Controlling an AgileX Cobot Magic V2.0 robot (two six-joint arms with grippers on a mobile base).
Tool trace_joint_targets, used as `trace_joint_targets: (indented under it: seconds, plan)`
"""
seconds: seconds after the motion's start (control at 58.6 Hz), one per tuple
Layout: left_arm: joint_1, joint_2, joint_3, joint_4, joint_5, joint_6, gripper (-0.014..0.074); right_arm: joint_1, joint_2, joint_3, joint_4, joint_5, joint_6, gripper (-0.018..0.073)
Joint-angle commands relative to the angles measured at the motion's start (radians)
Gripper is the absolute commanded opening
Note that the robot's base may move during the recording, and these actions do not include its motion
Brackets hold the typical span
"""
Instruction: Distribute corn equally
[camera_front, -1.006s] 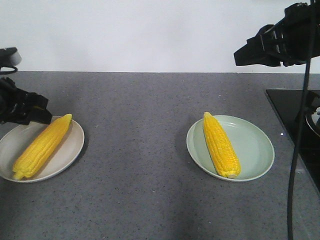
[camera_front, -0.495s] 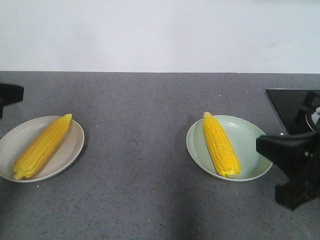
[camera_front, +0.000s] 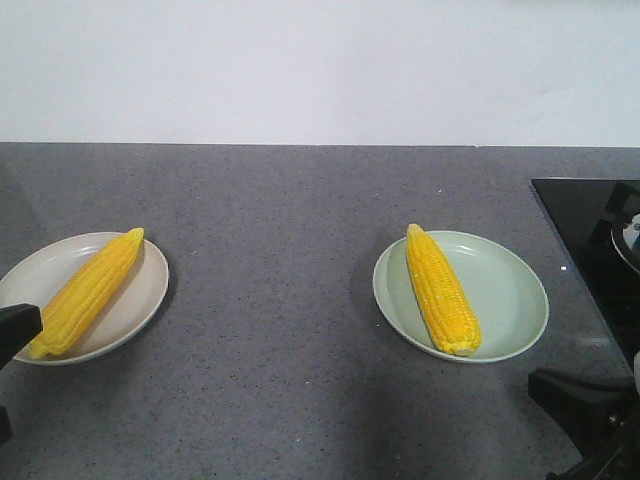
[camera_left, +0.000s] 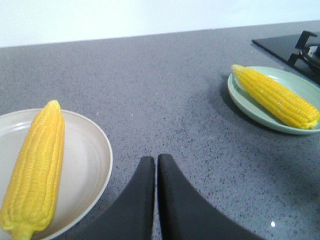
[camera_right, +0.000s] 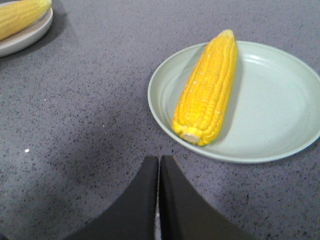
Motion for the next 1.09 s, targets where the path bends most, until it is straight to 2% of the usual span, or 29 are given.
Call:
trace_joint_targets:
  seconds: [0.0, 0.614, 0.716, 0.87, 1.074]
  plan:
    - [-0.003, -0.014, -0.024, -0.058, -0.039, 0.005, -0.0007, -0.003, 0.000, -0.026, 0.030, -0.040, -0.008, -0.0006]
    - [-0.003, -0.014, -0.024, -0.057, -0.039, 0.005, -0.0006, -0.003, 0.000, -0.026, 0.030, -0.040, -0.008, -0.0006]
    - [-0.003, -0.022, -0.018, -0.001, -0.036, 0.002, -0.0006, -0.003, 0.000, -0.026, 0.030, -0.040, -0.008, -0.0006]
    - [-0.003, -0.099, 0.070, 0.002, -0.136, -0.004, -0.0006, -0.003, 0.000, -0.026, 0.030, -0.039, -0.008, -0.0006]
    - [-0.003, -0.328, 0.266, -0.025, -0.277, -0.004, -0.0006, -0.003, 0.000, -0.026, 0.030, -0.039, -0.008, -0.0006]
